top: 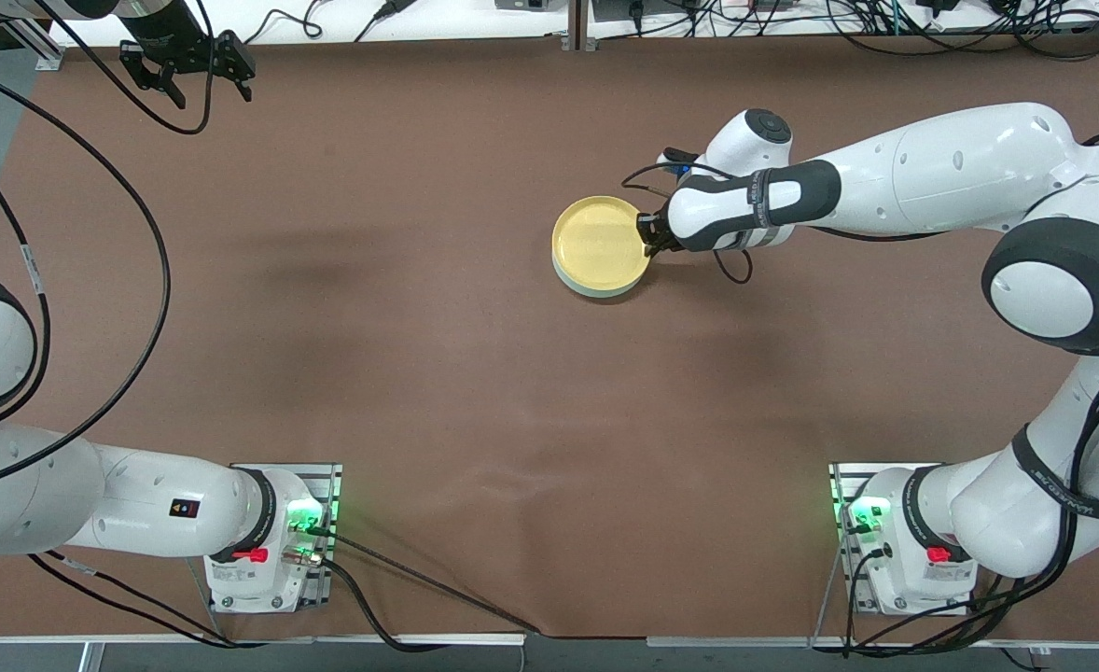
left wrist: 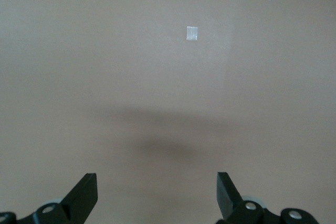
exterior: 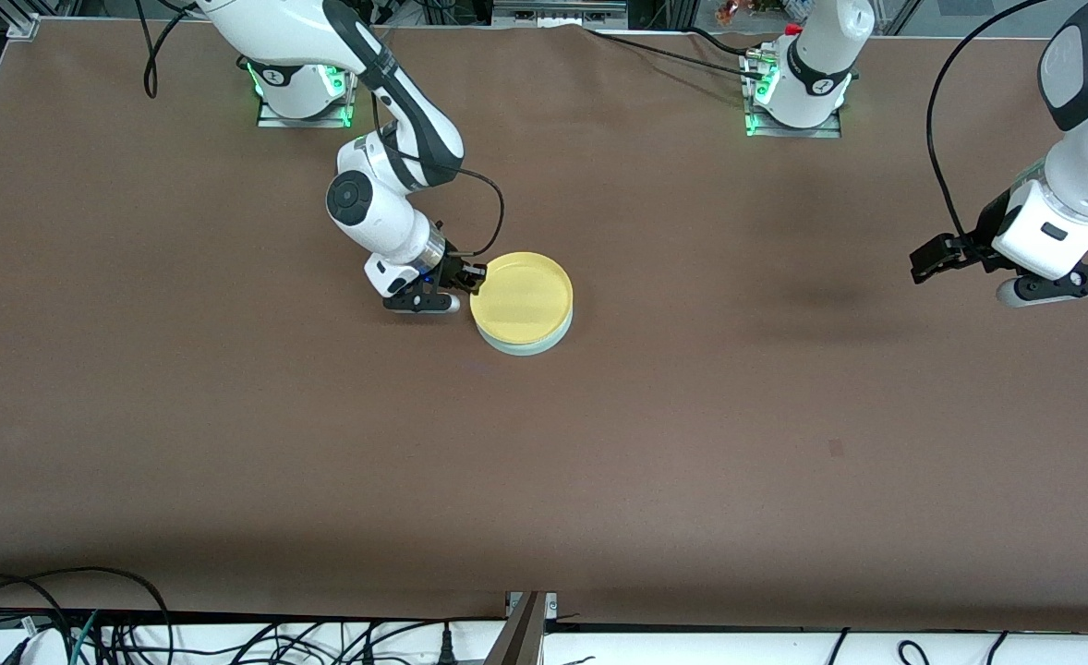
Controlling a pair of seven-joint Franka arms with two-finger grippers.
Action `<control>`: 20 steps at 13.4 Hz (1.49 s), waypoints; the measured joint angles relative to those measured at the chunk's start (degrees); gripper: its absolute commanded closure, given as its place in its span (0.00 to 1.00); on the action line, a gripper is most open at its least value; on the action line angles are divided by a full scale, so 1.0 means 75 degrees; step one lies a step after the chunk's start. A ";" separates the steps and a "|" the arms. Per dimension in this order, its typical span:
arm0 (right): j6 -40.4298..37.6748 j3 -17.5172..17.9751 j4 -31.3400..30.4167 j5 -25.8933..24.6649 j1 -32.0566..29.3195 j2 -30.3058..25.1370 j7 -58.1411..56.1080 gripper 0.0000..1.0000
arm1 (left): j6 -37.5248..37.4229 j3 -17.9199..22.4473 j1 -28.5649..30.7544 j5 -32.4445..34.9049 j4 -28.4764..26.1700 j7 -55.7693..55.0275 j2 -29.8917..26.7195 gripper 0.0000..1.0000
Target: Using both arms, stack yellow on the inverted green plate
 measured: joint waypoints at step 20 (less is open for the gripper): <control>-0.7929 -0.3641 0.4877 -0.2147 -0.0081 -0.0632 -0.1518 0.00 | 0.0008 -0.0005 0.0001 0.0000 0.0005 0.0000 0.0057 0.00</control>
